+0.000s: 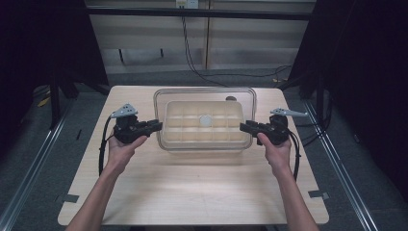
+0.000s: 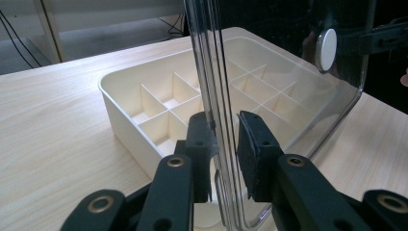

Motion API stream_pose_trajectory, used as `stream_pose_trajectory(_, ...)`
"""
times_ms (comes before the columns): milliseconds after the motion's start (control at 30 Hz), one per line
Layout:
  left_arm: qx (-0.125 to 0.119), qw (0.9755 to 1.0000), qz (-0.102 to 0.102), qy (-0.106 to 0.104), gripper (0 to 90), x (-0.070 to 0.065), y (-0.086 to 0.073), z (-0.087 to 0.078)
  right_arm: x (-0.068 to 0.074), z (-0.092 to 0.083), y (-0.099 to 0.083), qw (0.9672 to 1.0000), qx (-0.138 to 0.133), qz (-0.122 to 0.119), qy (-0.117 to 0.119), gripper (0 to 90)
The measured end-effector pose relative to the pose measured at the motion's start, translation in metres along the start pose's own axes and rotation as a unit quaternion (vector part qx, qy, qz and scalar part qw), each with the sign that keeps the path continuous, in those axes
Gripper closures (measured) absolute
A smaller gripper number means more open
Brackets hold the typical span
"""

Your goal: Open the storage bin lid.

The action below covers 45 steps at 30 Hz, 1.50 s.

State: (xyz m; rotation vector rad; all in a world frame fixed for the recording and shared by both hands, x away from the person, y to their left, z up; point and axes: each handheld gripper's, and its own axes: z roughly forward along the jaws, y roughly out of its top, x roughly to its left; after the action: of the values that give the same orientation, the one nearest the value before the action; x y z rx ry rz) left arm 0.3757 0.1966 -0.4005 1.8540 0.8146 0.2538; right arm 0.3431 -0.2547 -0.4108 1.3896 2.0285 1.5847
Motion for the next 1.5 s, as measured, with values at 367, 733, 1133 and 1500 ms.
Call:
stream_pose_trajectory(367, 0.003, 1.0, -0.005, 0.003, 76.0, -0.006, 0.0, -0.009, 0.011, -0.009, 0.004, 0.9999, 0.008, -0.01, 0.005, 61.2)
stream_pose_trajectory(733, 0.016, 0.9998, 0.007, 0.008, 75.9, -0.01, -0.008, -0.016, 0.017, -0.012, 0.002, 0.9998, 0.014, -0.009, 0.008, 61.8)
stream_pose_trajectory(1133, 0.022, 0.9996, 0.019, 0.003, 75.9, -0.021, -0.009, -0.029, 0.029, -0.021, -0.01, 0.9997, 0.024, -0.006, 0.008, 61.3)
stream_pose_trajectory(1500, 0.037, 0.9992, 0.014, -0.001, 75.8, -0.027, -0.022, -0.029, 0.034, -0.027, -0.025, 0.9993, 0.036, -0.005, 0.008, 62.0)
